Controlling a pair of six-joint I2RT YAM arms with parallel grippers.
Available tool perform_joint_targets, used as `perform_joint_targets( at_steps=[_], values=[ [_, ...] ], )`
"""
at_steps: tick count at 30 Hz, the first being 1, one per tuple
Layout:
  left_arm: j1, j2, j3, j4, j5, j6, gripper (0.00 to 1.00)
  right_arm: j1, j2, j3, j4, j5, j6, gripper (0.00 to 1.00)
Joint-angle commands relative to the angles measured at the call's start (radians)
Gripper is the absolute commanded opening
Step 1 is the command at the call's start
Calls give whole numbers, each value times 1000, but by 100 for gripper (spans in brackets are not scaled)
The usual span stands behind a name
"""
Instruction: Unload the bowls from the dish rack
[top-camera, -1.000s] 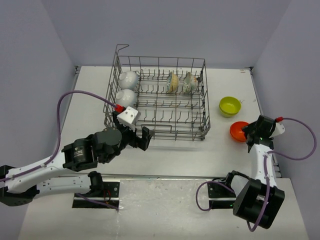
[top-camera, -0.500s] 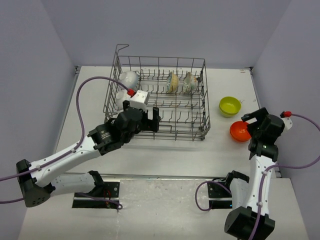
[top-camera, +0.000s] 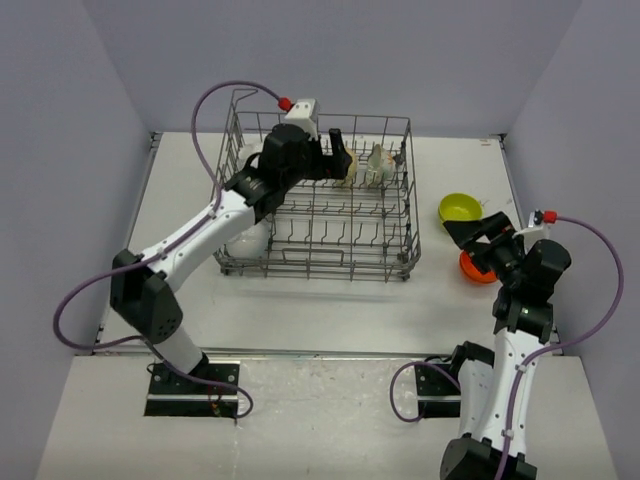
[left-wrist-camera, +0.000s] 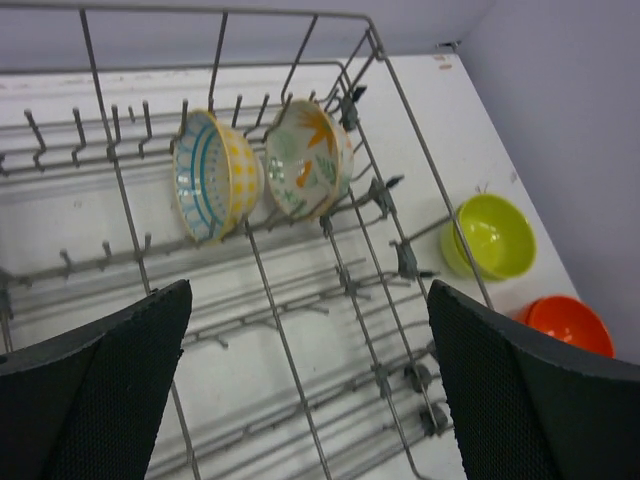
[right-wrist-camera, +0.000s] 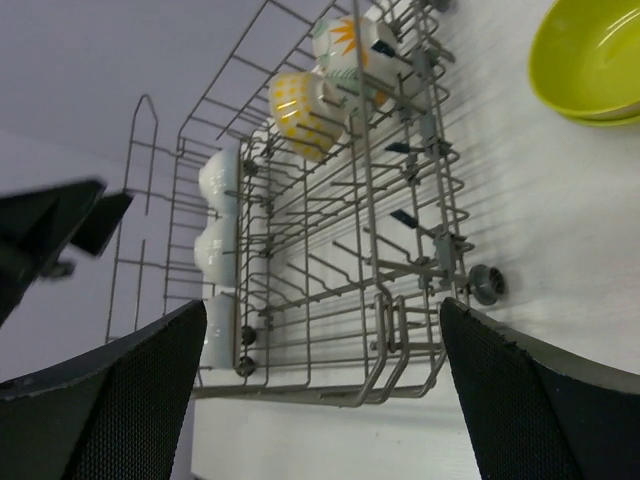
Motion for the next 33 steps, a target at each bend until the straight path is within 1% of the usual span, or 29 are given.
perform_joint_targets(
  at_steps=[1, 2, 3, 4, 5, 7, 8, 9, 10, 12, 13, 14, 15, 20, 21, 22, 23, 24, 27, 33],
  values=[
    [65, 216, 243, -27, 175, 8, 100, 7, -59, 7, 43, -139, 22, 99],
    [79, 270, 303, -59, 183, 20, 100, 11, -67, 13, 37, -147, 19, 99],
    [89, 313, 415, -139, 178, 23, 100, 14, -74, 16, 35, -153, 19, 99],
    [100, 385, 464, -175, 146, 32, 100, 27, -85, 27, 32, -162, 17, 99],
    [100, 413, 496, -195, 109, 58, 100, 39, -90, 33, 24, -167, 14, 99],
    [112, 476, 562, -196, 104, 88, 100, 65, -96, 48, 18, -170, 5, 99],
    [120, 504, 585, -199, 114, 91, 99, 74, -93, 51, 17, -173, 2, 99],
    [131, 530, 649, -216, 133, 95, 98, 80, -91, 52, 20, -176, -1, 99],
    [154, 583, 679, -224, 194, 95, 98, 97, -85, 56, 23, -178, -7, 99],
    [192, 628, 731, -218, 265, 92, 95, 119, -81, 62, 15, -176, -22, 99],
    [204, 663, 737, -204, 358, 83, 94, 126, -81, 64, 13, -173, -25, 99],
    [217, 677, 739, -172, 397, 74, 91, 134, -79, 65, 12, -172, -33, 99],
    [236, 691, 742, -158, 476, 68, 89, 149, -81, 67, 9, -162, -36, 99],
    [283, 781, 756, -106, 578, -18, 79, 163, -70, 94, -17, -158, -44, 99],
    [283, 800, 756, -95, 616, -23, 76, 163, -67, 102, -16, -159, -44, 99],
    [283, 809, 757, -72, 629, -32, 71, 166, -65, 107, -17, -159, -45, 99],
    [283, 817, 760, -58, 644, -41, 69, 174, -61, 108, -17, -159, -50, 99],
    [283, 829, 759, -42, 685, -49, 69, 176, -59, 110, -16, -156, -50, 99],
    [283, 844, 751, 14, 729, -87, 69, 185, -55, 107, -20, -155, -59, 99],
    [283, 826, 679, 116, 733, -141, 68, 192, -55, 101, -23, -139, -75, 99]
  ],
)
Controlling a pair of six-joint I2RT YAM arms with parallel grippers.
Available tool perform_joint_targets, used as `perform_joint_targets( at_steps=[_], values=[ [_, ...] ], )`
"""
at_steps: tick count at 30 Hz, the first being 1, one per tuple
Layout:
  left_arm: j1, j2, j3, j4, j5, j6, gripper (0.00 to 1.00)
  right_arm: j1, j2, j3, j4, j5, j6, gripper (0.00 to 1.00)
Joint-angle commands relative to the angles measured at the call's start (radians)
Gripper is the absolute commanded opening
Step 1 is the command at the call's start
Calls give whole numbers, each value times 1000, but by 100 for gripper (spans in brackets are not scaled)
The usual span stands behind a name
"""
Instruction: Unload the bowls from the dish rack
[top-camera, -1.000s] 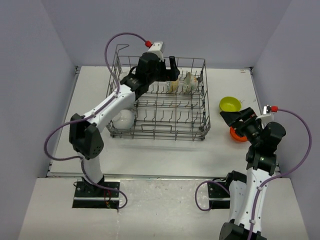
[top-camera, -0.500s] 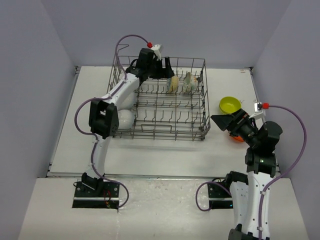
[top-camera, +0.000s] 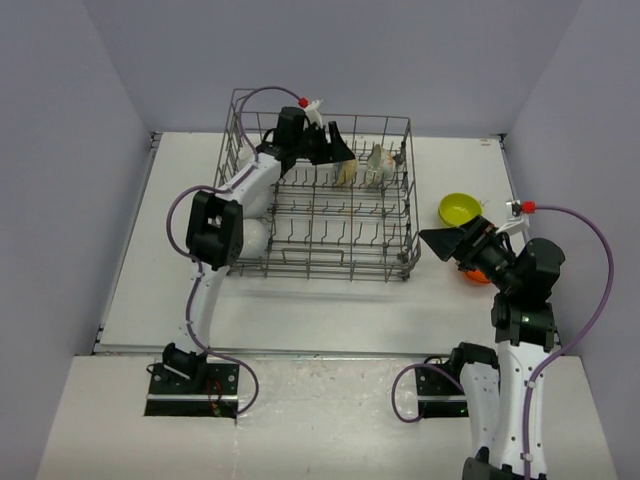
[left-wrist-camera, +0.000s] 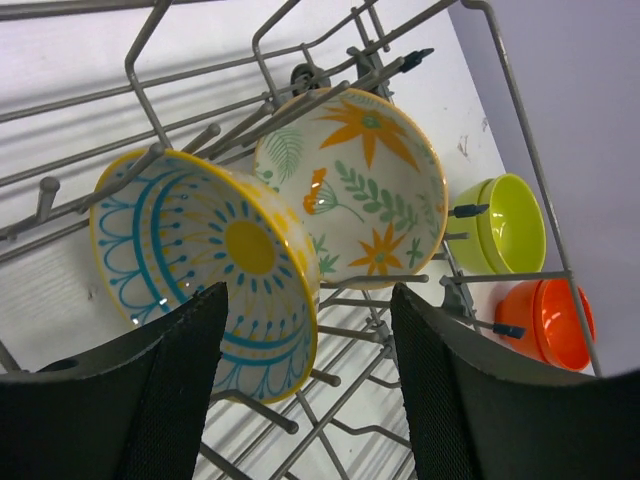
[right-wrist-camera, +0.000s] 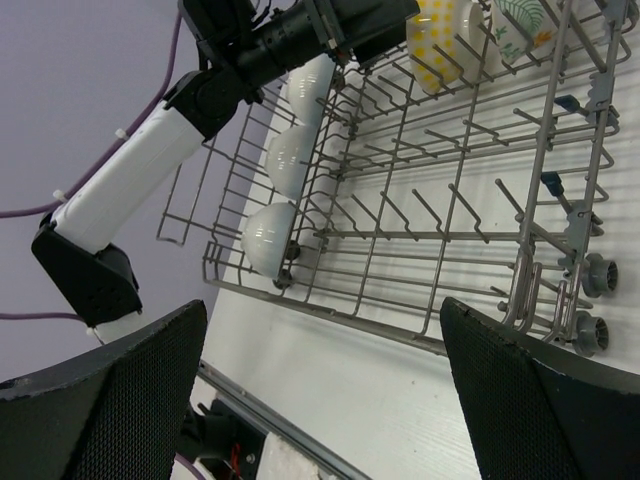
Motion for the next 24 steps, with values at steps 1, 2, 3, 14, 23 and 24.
perform_joint_targets(
  at_steps=[1, 2, 3, 14, 23, 24],
  values=[
    [0, -35, -23, 126, 53, -60, 67, 7, 8, 30, 8, -9, -24, 99],
    [0, -32, -17, 130, 53, -63, 66, 8, 8, 29, 8, -9, -24, 99],
    [-2, -18, -10, 131, 54, -69, 64, 8, 11, 25, 12, -12, -24, 99],
    [-6, 91, 79, 222, 100, -141, 42, 13, 12, 18, 18, -17, -32, 99],
    [-10, 103, 97, 216, 56, -156, 4, 19, 17, 18, 15, -12, -41, 99],
    [-8, 93, 61, 235, 45, -165, 0, 20, 18, 18, 17, -12, -42, 99]
  ],
)
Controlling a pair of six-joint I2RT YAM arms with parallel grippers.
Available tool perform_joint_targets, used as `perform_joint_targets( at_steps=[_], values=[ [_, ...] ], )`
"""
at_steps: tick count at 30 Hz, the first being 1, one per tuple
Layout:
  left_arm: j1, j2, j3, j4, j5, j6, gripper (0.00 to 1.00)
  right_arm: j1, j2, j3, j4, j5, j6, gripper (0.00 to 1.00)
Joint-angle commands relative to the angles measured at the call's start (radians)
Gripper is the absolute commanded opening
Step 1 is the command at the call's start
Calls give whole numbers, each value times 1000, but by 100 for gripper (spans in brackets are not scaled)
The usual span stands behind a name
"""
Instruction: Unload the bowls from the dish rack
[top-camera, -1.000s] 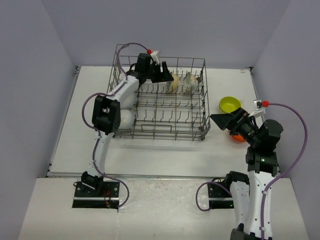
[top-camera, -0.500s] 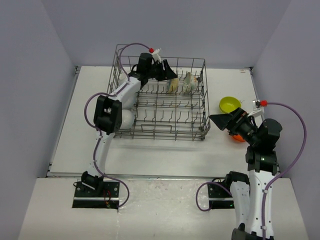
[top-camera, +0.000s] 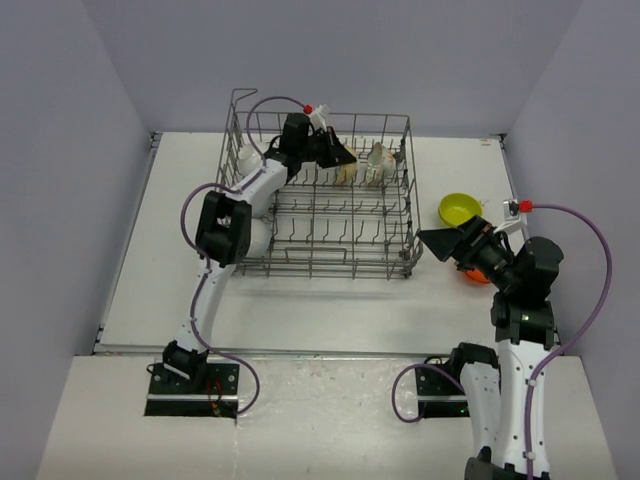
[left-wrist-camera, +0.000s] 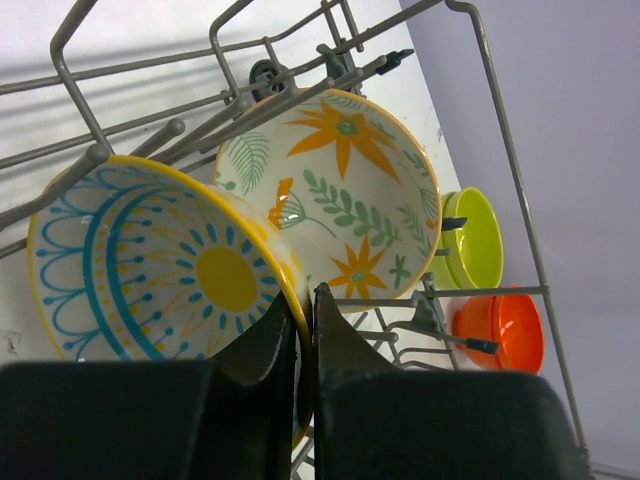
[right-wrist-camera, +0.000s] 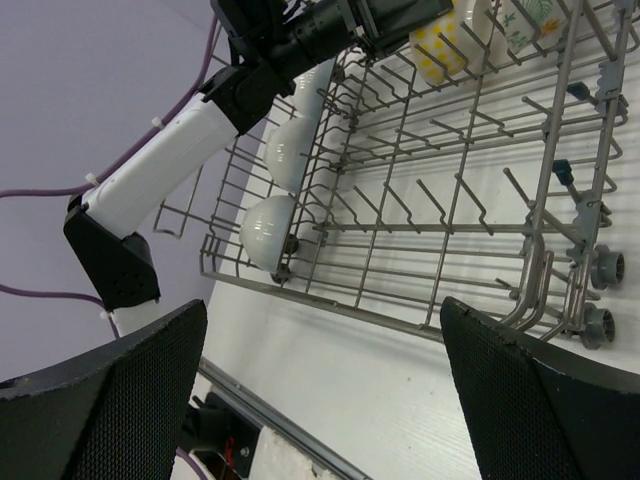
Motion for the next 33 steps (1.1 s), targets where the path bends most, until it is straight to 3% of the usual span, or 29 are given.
perform_joint_targets(
  at_steps=[1, 7, 12, 19, 29, 33],
  values=[
    [9, -38, -25, 101, -51, -14, 0, 7, 11, 16, 16, -12, -20, 99],
    [31, -143, -165, 175, -195, -58, 0, 11, 17, 15, 21, -9, -23, 99],
    [41, -150, -173, 192, -183, -74, 0, 12, 20, 18, 19, -9, -23, 99],
    [52, -243, -262, 215, -286, -66, 0, 15, 26, 16, 19, -4, -26, 99],
    [87, -298, -329, 263, -282, -75, 0, 21, 36, 19, 19, -3, -25, 99],
    [98, -269, -297, 298, -162, -106, 0, 26, 34, 21, 19, -1, -23, 99]
  ],
)
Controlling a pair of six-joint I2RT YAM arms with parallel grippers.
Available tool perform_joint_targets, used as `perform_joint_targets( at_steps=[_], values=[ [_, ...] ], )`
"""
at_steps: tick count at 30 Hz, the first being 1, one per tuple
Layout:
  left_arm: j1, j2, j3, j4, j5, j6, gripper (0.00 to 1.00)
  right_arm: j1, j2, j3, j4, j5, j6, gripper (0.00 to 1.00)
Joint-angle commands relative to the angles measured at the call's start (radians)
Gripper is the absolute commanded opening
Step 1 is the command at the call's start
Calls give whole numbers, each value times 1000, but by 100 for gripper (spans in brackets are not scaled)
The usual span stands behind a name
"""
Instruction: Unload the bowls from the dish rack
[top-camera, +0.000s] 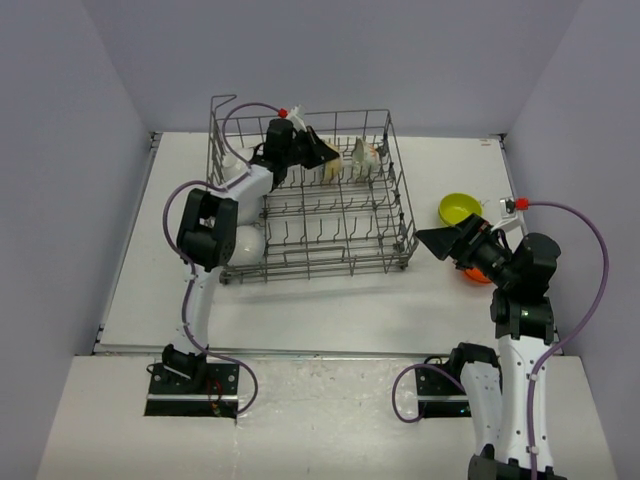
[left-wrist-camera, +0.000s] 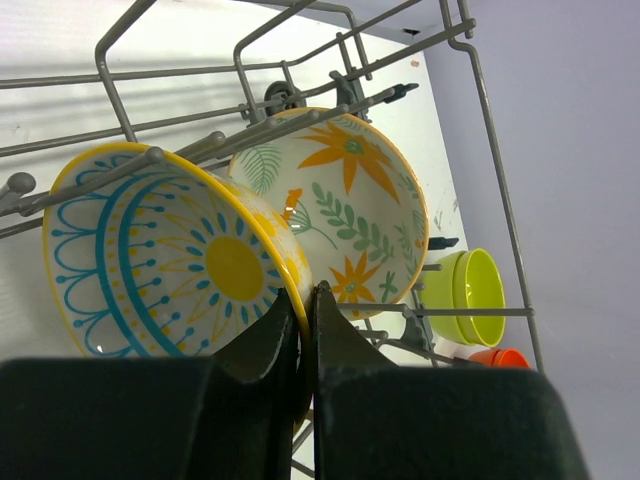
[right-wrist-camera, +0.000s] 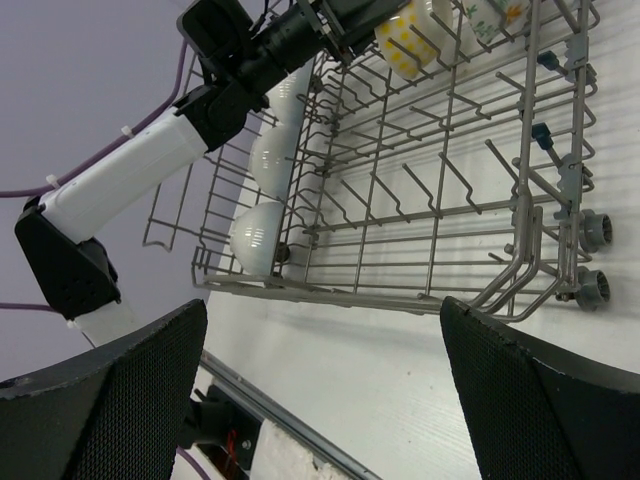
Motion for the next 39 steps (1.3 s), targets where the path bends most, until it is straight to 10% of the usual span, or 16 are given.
perform_joint_targets(
  at_steps=[1, 25, 34, 39],
  values=[
    [55, -72, 46, 117, 36, -10, 0, 9, 3, 21, 19, -4, -14, 99],
    [90, -202, -78, 490, 330, -260, 0, 12, -6, 18, 30, -13, -4, 99],
    [18, -312, 8, 252, 452, 109, 0, 12, 35, 125, 22, 4, -14, 99],
    [-237, -628, -176, -128, 59, 786, 0, 13, 190, 436, -59, 94, -80, 99]
  ],
)
